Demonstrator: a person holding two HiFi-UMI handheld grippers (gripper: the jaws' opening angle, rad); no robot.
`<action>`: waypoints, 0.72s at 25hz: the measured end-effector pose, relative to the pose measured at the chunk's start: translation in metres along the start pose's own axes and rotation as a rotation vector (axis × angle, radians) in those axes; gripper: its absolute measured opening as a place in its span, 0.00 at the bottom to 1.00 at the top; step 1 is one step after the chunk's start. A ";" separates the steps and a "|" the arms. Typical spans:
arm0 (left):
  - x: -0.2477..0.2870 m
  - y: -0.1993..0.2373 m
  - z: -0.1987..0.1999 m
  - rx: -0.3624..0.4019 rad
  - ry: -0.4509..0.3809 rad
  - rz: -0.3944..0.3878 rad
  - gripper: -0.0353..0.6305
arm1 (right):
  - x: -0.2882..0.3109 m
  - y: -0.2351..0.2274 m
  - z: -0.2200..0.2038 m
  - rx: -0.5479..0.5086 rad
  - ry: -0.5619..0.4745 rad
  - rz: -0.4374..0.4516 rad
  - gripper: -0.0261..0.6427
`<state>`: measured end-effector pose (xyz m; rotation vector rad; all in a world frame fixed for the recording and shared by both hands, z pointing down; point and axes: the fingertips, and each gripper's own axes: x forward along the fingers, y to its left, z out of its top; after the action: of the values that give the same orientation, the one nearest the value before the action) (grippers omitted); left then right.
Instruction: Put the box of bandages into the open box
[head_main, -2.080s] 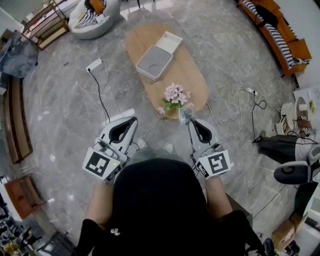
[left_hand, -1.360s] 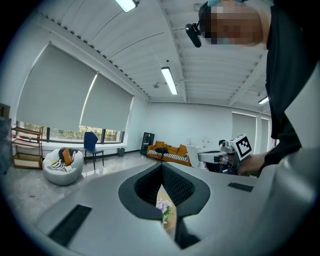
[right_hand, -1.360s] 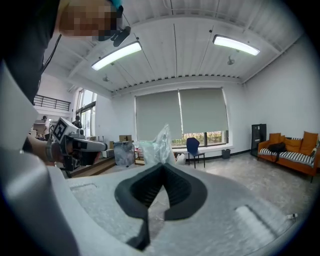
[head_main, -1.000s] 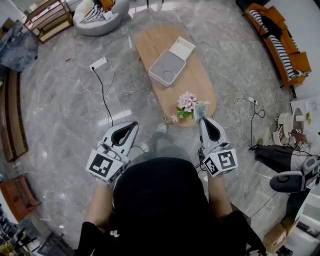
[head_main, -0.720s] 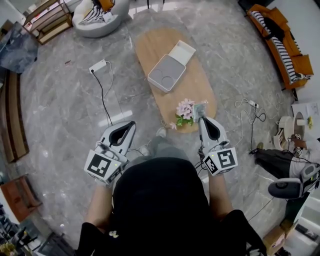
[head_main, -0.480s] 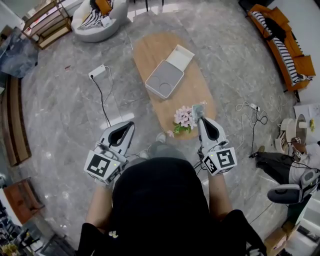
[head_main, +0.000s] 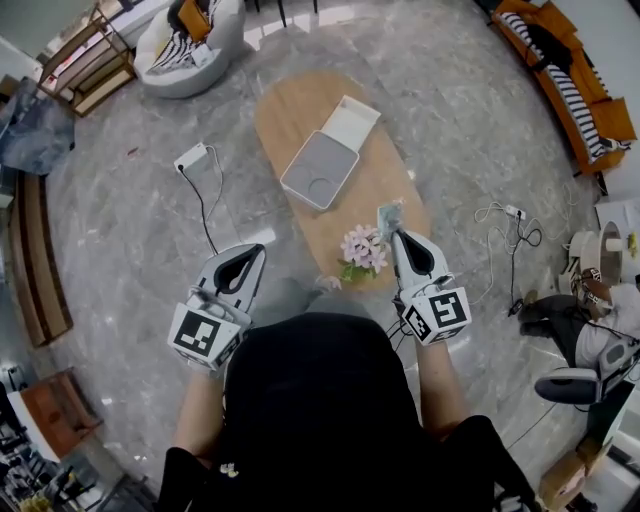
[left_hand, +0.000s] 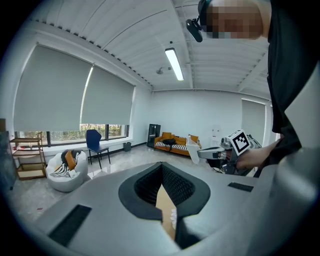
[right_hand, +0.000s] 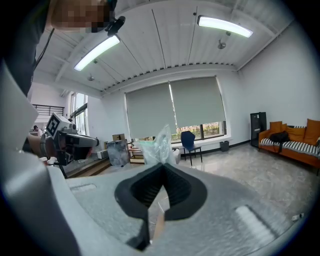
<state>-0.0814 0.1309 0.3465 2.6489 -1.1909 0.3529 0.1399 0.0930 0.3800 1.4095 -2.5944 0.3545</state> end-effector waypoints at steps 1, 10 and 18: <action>0.004 0.003 -0.002 0.020 -0.003 -0.008 0.07 | 0.003 -0.002 0.000 0.002 0.002 0.001 0.03; 0.048 0.039 0.004 0.014 -0.001 -0.047 0.07 | 0.054 -0.020 -0.002 0.016 0.045 0.000 0.03; 0.095 0.105 0.016 -0.010 0.033 -0.094 0.07 | 0.130 -0.041 -0.011 0.055 0.112 -0.047 0.03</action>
<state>-0.0973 -0.0083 0.3698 2.6687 -1.0516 0.3719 0.1051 -0.0292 0.4296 1.4217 -2.4761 0.4878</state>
